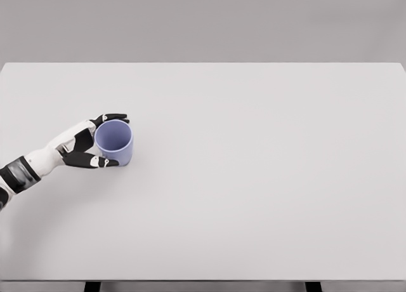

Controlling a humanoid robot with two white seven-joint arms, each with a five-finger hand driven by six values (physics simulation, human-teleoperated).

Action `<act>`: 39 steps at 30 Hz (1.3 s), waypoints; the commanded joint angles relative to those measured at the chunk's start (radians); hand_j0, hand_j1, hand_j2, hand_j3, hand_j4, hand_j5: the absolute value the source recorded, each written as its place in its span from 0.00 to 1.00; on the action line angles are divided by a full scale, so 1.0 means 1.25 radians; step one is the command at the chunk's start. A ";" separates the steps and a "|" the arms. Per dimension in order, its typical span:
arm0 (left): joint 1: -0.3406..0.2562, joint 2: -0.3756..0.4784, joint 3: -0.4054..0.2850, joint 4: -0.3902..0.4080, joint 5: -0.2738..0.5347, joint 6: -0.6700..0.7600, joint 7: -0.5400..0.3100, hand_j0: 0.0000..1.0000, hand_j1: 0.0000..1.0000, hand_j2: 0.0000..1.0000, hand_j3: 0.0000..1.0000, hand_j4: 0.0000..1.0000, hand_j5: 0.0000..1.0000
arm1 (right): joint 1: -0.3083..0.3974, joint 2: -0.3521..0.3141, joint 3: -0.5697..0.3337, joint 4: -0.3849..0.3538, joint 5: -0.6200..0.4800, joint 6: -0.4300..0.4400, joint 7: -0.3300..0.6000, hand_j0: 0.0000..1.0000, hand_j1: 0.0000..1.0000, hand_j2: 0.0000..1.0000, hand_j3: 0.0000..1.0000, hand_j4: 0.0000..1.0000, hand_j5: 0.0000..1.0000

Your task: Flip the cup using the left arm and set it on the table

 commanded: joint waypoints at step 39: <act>-0.006 0.011 0.054 0.007 0.001 -0.005 -0.001 1.00 1.00 1.00 1.00 1.00 1.00 | 0.000 0.000 0.001 0.000 0.000 -0.001 0.000 1.00 1.00 1.00 1.00 1.00 1.00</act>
